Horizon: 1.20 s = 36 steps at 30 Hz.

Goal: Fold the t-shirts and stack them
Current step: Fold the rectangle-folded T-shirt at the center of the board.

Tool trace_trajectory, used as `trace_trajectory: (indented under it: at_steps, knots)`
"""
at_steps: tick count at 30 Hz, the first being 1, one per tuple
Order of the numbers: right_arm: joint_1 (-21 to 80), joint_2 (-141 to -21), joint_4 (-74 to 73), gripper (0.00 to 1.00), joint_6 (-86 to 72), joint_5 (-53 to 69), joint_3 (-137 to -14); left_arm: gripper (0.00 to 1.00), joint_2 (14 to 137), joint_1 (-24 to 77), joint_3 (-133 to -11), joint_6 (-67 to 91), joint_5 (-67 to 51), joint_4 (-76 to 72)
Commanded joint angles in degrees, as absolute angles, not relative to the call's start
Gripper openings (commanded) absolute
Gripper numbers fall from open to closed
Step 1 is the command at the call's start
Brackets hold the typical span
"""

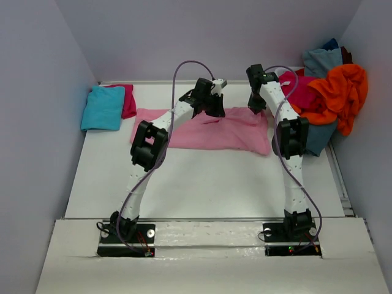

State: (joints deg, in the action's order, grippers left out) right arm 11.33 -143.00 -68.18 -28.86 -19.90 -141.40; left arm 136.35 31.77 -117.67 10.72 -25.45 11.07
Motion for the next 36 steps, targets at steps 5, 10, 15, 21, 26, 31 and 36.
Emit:
trace_trajectory:
  at_steps: [5,10,15,21,26,31,36]
  knots:
    - [10.46,-142.03,-62.58,0.07,-28.04,-20.66,-144.32,0.06,136.23,31.9,-116.81,9.23,-25.4,12.22]
    - [10.46,-141.95,-61.53,0.07,-27.33,-19.95,-143.79,0.51,136.32,31.9,-115.76,9.49,-24.44,12.75]
    - [10.46,-141.24,-60.73,0.23,-26.63,-19.95,-143.79,0.72,135.27,32.43,-113.91,9.23,-22.33,12.66]
    - [10.46,-138.87,-60.82,0.58,-26.28,-20.56,-142.91,0.76,132.46,32.43,-111.98,8.79,-18.9,12.48]
    - [10.46,-135.97,-62.4,0.64,-27.41,-19.6,-142.12,0.76,129.04,32.43,-111.1,8.7,-14.6,13.18]
    - [10.46,-132.19,-64.07,0.65,-28.65,-17.41,-135.81,0.76,125.6,32.43,-110.29,8.53,-10.47,13.79]
    - [10.99,-130.34,-68.19,0.65,-29.0,-11.52,-133.6,0.76,126.39,32.43,-113.91,8.7,-8.09,16.87]
